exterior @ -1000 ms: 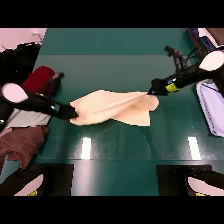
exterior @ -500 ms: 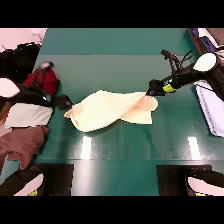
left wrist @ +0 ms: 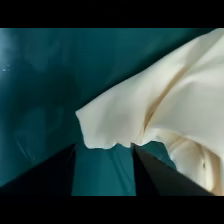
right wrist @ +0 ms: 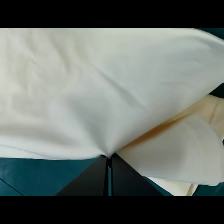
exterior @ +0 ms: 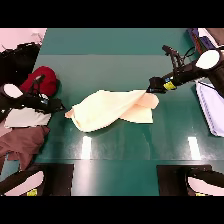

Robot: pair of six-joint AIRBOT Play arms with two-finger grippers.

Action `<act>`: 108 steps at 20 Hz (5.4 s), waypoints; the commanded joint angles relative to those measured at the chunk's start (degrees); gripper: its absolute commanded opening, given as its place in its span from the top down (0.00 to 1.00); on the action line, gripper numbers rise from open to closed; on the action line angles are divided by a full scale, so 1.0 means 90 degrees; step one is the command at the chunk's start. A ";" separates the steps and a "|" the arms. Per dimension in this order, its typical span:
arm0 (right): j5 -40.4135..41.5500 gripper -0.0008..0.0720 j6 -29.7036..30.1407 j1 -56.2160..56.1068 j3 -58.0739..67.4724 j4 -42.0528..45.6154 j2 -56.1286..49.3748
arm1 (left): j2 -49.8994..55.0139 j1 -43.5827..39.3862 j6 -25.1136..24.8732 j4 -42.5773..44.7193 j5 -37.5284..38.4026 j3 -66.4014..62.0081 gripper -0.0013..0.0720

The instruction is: Fold the shirts.

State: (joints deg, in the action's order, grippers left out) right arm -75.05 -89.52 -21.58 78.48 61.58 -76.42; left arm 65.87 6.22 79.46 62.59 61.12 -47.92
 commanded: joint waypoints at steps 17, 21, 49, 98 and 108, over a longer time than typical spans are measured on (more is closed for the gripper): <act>-0.0107 0.97 0.0313 0.0937 0.0806 0.0007 0.1209 | -0.0891 0.0061 -0.0444 -0.0447 -0.0061 -0.2548 0.95; -0.0109 0.97 0.0410 0.1479 0.2249 0.0012 0.1970 | -0.1965 0.0061 -0.0323 -0.0454 -0.0070 -0.4845 0.95; 0.0634 0.97 -0.0148 0.1571 -0.0027 0.0597 -0.0491 | 0.2616 0.0061 0.0053 -0.0476 0.0401 -0.5107 0.95; 0.1525 0.49 0.1192 0.4002 -0.4864 -0.1044 0.0765 | -0.0522 -0.0792 0.0291 -0.0838 -0.0889 0.0670 0.95; 0.1537 0.97 0.1362 0.3240 -0.3988 -0.0986 0.1120 | -0.0984 -0.0789 0.0423 -0.0459 -0.0760 0.0255 0.95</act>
State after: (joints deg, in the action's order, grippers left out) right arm -59.55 -77.91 8.69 40.53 53.45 -69.54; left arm 59.37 -0.95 82.35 56.55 53.60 -43.33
